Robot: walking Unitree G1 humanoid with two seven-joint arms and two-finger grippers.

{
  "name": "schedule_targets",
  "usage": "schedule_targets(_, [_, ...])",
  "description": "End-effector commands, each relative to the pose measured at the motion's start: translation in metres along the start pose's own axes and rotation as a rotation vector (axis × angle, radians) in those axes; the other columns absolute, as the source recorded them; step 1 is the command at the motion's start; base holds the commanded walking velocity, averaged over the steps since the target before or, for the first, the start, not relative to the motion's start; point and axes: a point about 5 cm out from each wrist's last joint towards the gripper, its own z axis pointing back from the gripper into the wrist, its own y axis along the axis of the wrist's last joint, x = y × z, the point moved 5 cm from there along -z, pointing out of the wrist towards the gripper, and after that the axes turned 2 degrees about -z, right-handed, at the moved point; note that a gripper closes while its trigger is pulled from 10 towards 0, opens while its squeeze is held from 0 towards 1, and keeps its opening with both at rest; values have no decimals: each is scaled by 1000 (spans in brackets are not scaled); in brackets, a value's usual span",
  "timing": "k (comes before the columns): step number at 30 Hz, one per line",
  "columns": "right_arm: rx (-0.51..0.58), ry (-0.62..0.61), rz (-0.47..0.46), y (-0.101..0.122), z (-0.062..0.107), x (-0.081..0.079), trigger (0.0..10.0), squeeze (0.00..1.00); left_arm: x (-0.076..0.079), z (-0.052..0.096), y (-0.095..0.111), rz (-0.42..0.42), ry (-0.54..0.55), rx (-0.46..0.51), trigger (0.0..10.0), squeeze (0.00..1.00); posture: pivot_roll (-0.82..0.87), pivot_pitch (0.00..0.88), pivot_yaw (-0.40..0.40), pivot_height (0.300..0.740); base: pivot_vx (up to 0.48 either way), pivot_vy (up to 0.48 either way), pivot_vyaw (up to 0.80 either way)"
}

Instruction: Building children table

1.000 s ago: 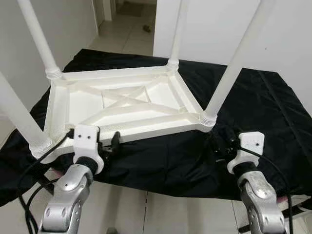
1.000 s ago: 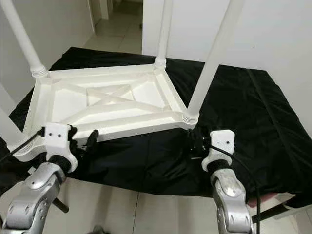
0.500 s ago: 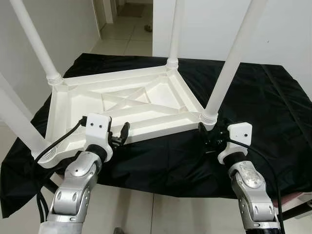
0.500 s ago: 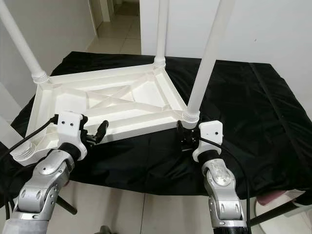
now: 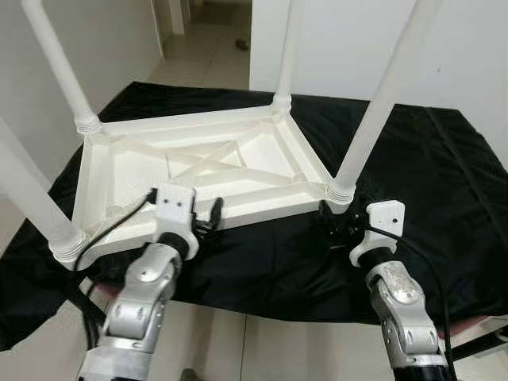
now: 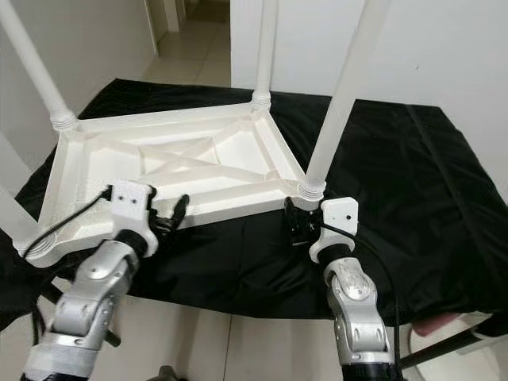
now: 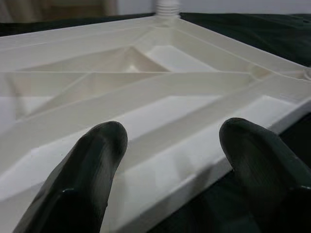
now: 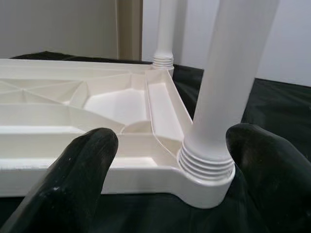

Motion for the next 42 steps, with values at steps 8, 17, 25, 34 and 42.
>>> schedule_targets(8, [13,-13,6,2,-7,4,10000,0,40,-19,-8,-53,-226,-36,10000,0,-13,28,10,740,0,0,0])
schedule_targets(17, [26,-34,0,4,-6,5,10000,0,46,-48,-22,-136,-245,-135,10000,0,-39,39,32,740,0,0,0])
schedule_targets(25, [30,-61,5,4,-3,9,10000,0,52,-65,-38,-209,-281,-257,10000,0,-44,47,59,740,0,0,0])
schedule_targets(34, [29,-76,12,4,-2,10,10000,0,69,-60,-55,-287,-472,-350,10000,0,-48,44,73,740,0,0,0])
schedule_targets(42, [33,-85,24,5,-4,14,10000,0,76,-39,-70,-350,-676,-415,0,0,-41,36,85,740,0,0,0])
